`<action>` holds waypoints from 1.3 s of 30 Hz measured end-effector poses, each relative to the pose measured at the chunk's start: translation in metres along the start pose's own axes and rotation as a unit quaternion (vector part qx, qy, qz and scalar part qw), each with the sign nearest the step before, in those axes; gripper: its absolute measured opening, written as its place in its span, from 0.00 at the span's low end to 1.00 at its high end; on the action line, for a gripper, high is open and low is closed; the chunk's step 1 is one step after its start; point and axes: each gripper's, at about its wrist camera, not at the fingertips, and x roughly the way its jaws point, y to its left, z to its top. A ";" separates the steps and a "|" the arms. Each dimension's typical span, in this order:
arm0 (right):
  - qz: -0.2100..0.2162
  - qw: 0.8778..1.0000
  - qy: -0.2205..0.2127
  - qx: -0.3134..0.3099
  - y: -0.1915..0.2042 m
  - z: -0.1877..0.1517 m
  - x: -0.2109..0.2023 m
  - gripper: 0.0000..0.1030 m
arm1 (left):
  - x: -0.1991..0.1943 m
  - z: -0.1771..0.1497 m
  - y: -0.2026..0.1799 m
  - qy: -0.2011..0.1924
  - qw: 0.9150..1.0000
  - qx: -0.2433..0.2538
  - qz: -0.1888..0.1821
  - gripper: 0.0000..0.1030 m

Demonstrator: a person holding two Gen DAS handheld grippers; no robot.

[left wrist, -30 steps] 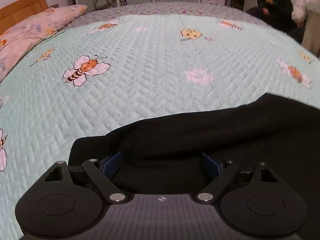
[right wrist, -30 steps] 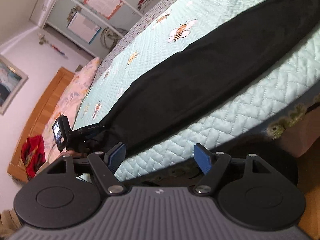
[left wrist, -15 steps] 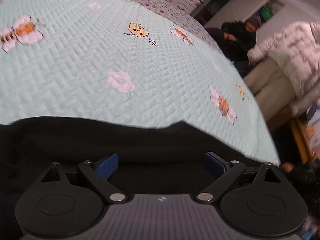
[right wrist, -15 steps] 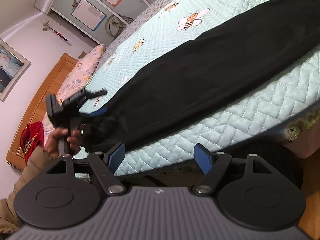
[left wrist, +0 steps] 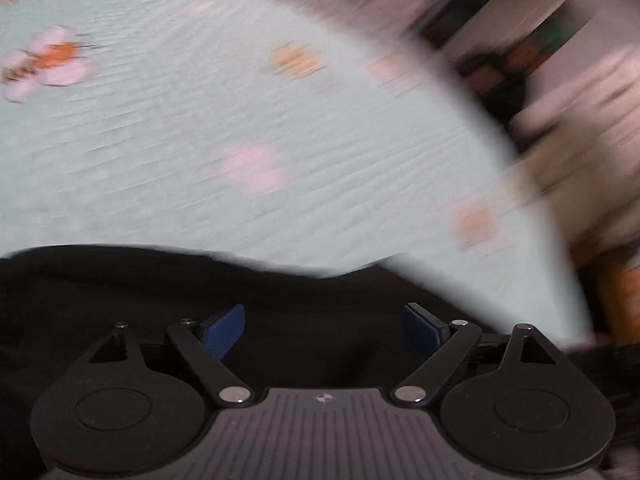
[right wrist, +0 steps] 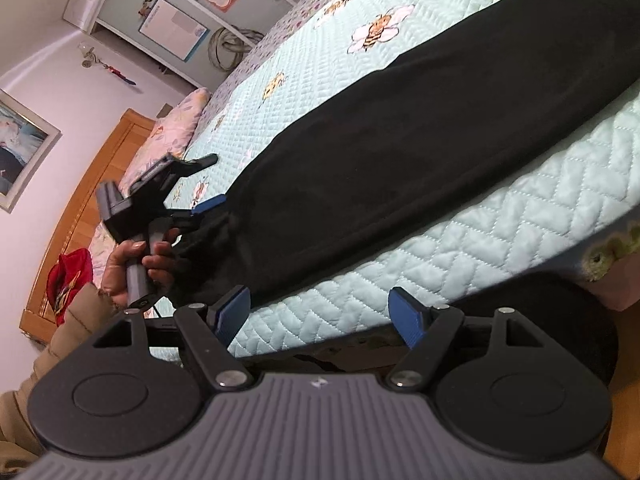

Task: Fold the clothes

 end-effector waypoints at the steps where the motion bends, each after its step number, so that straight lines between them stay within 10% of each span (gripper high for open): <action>1: 0.000 1.000 -0.001 -0.002 0.002 0.000 -0.001 0.75 | 0.002 -0.001 0.001 0.003 1.000 0.008 0.021 0.76; 4: 0.004 1.000 -0.018 -0.009 0.004 0.003 -0.012 0.75 | -0.025 -0.005 -0.001 -0.005 1.000 -0.014 -0.001 0.80; 14: 0.006 0.999 -0.041 0.019 -0.013 -0.001 -0.020 0.77 | -0.110 -0.096 -0.023 0.002 0.991 0.132 0.021 0.82; 17: 0.010 0.999 -0.042 0.013 -0.009 0.000 -0.019 0.77 | -0.092 -0.115 -0.005 0.013 0.983 0.150 0.108 0.82; 23: 0.012 0.999 -0.048 0.010 -0.015 0.000 -0.027 0.77 | -0.094 -0.119 -0.012 0.001 0.972 0.189 0.137 0.82; 31: 0.004 0.999 -0.036 -0.004 -0.019 -0.003 -0.013 0.77 | -0.139 -0.111 0.004 -0.050 0.996 0.064 0.047 0.82; 39: -0.021 0.990 -0.025 -0.137 0.023 0.019 0.025 0.77 | -0.133 -0.124 -0.014 -0.055 0.993 0.087 0.059 0.82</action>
